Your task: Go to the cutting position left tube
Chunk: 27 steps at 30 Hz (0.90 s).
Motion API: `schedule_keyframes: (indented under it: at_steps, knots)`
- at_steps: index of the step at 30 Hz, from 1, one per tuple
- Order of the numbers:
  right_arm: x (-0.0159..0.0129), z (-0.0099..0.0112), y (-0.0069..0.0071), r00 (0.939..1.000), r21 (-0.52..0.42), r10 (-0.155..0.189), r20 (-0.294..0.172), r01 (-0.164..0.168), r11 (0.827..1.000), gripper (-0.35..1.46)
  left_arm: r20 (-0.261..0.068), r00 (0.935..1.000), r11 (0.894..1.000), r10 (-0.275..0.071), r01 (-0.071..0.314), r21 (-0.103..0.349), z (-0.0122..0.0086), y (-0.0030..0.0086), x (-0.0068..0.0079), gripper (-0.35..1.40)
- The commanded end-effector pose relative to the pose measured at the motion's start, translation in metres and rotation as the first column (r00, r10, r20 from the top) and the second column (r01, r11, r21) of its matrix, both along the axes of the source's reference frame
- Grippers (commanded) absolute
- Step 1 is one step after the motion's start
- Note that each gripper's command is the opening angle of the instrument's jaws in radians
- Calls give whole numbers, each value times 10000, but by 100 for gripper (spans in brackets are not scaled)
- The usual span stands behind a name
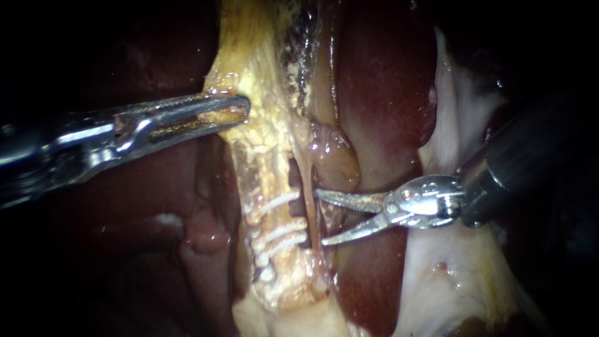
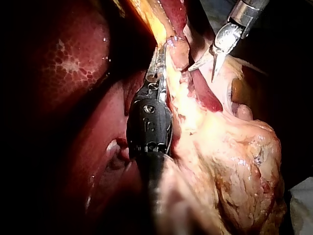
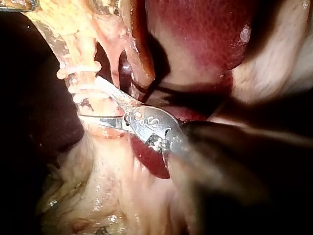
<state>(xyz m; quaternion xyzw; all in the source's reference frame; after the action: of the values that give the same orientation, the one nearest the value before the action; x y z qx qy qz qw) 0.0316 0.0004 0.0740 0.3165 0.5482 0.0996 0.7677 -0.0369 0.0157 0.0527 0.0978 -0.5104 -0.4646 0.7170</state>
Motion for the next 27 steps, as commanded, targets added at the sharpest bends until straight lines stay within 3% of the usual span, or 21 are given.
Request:
schedule_keyframes:
  at_steps: [1, 9, 20, 27]
  knots:
    - [3, 5, -2, 10000, 123, -74, 26, 73, 9999, 143, -1, 10000, 10000, 9, -9, -7, -1, -1, 1, -35]
    - [22, 31, -5, 9996, 423, -266, 33, 265, 9988, 143, -10, 10000, 10000, 4, -4, -5, -8, -5, 5, -35]
    - [33, 35, -1, 9992, 696, -373, 113, 364, 9969, 143, -16, 10000, 10000, -3, 3, -6, -9, -6, 5, -35]
    - [45, 36, 1, 9975, 782, -698, -82, 703, 9945, 141, -16, 10000, 10000, -2, 2, -7, -10, -6, 5, -35]
